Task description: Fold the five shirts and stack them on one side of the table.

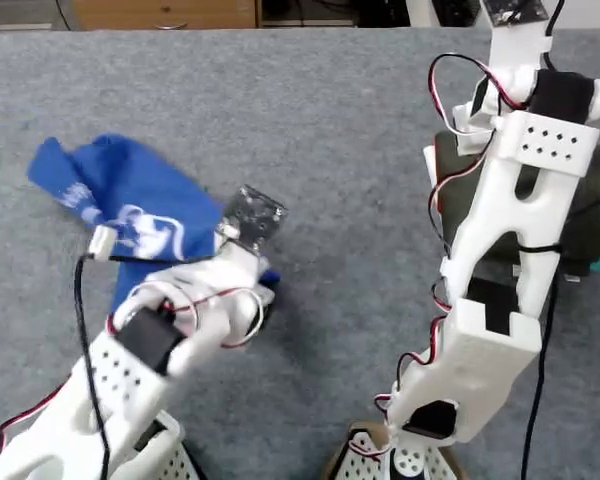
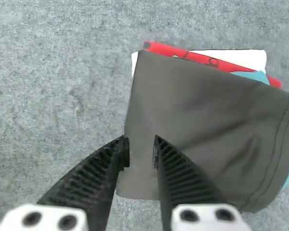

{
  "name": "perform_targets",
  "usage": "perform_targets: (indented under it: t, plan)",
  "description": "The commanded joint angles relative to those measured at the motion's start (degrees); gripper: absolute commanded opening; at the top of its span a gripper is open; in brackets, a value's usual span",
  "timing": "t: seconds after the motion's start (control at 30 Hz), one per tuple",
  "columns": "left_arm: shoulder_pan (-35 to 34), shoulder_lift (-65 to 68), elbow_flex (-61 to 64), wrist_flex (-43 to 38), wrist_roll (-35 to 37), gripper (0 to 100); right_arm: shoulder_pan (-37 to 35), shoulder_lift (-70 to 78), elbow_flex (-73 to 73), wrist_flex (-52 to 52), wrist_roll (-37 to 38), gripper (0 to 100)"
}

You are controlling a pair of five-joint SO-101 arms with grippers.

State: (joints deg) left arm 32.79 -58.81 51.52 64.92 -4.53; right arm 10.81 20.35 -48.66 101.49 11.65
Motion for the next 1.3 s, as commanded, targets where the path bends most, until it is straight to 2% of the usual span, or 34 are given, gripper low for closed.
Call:
perform_targets:
  t: [0.0, 0.1, 0.2, 0.3, 0.43, 0.5, 0.57, 0.7, 0.8, 0.9, 0.97, 1.07, 1.1, 1.13, 1.2, 1.27]
  plan:
    - [-3.0, -2.9, -11.1, 11.2, 10.4, 29, -3.1, -3.2, 0.1, 0.8, -0.5, 20.9]
    - [-13.4, -2.9, -20.8, 17.5, 14.6, 33, -7.9, -3.2, 1.6, 0.8, -0.5, 32.0]
    - [-27.4, -2.9, -25.3, 16.3, 12.7, 32, -15.3, -3.1, 5.1, 0.7, -0.6, 33.2]
    - [-42.9, -1.4, -20.0, 6.2, 13.2, 32, -24.6, -2.8, 8.8, 0.5, -1.4, 33.2]
    - [-53.4, 7.4, -6.6, -15.5, 14.2, 30, -36.4, 2.0, 9.7, 0.5, -5.9, 33.2]
    - [-55.9, 14.1, -2.7, -23.9, 13.5, 27, -41.4, 5.6, 8.9, 0.5, -6.3, 33.2]
    - [-57.7, 21.5, -1.9, -28.7, 13.0, 25, -45.4, 9.2, 7.6, 0.5, -6.3, 33.2]
    - [-60.0, 37.9, -5.7, -34.4, 14.2, 24, -50.8, 16.7, 3.6, 0.5, -6.3, 33.2]
    - [-60.4, 50.2, -12.2, -34.9, 18.8, 24, -51.0, 23.9, 0.0, -1.5, -6.2, 33.2]
    - [-61.2, 59.6, -19.9, -32.0, 19.7, 23, -50.3, 31.6, -3.6, -1.8, -6.2, 33.2]
    - [-61.5, 63.7, -25.1, -27.7, 19.3, 17, -50.4, 35.6, -7.0, 0.2, -6.2, 30.2]
    - [-63.0, 66.8, -31.5, -21.7, 19.2, 3, -50.1, 38.0, -10.7, 1.0, -8.8, 13.6]
    - [-63.7, 67.0, -33.1, -20.0, 19.2, 1, -50.0, 38.0, -11.5, 1.0, -9.8, 6.4]
    - [-64.4, 66.9, -34.2, -18.3, 19.2, 3, -50.0, 38.0, -12.0, 1.0, -9.9, 0.0]
    - [-65.8, 66.9, -36.6, -15.6, 19.1, 3, -50.3, 37.8, -11.6, 1.0, -9.4, 2.9]
    - [-68.0, 66.2, -38.4, -12.9, 19.1, 2, -50.3, 36.4, -10.2, 1.0, -9.4, 1.0]
